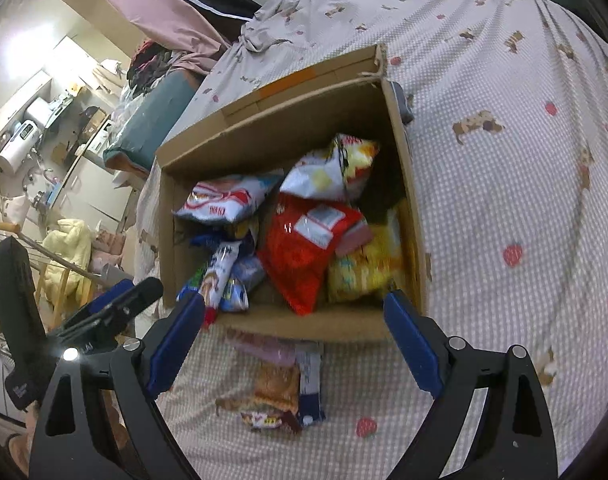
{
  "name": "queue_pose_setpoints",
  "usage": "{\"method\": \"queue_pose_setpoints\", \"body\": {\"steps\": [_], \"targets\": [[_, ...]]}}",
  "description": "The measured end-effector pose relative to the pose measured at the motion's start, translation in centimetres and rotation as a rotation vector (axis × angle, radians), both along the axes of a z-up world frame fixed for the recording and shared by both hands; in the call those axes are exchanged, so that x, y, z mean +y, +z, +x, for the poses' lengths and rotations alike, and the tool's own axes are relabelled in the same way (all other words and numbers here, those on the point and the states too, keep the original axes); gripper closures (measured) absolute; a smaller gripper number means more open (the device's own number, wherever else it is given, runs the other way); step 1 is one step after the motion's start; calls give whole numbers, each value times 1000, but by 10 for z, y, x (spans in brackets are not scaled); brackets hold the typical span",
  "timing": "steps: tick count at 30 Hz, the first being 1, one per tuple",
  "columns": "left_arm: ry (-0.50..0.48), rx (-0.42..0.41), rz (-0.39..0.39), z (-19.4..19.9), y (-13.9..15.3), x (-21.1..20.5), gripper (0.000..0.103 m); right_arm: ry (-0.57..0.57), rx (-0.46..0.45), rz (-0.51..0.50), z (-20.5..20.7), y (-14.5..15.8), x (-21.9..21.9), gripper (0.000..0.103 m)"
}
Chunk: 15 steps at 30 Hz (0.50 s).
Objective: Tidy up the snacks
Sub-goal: 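Withdraw both grippers from the box toward the remaining snacks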
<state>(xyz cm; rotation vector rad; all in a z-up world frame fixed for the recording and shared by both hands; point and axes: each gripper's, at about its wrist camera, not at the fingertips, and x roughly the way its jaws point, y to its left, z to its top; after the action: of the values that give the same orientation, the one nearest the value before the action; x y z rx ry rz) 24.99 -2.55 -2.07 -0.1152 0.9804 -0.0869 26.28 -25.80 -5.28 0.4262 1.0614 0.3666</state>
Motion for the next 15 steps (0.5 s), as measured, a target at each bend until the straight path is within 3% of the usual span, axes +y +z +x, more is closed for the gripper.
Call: {"method": "queue_pose_setpoints", "body": {"steps": [4, 15], "targets": [[-17, -4, 25, -18, 0, -2, 19, -6, 7, 2, -17, 0, -3, 10], [-10, 35, -12, -57, -9, 10, 19, -5, 47, -13, -55, -11, 3, 10]]}}
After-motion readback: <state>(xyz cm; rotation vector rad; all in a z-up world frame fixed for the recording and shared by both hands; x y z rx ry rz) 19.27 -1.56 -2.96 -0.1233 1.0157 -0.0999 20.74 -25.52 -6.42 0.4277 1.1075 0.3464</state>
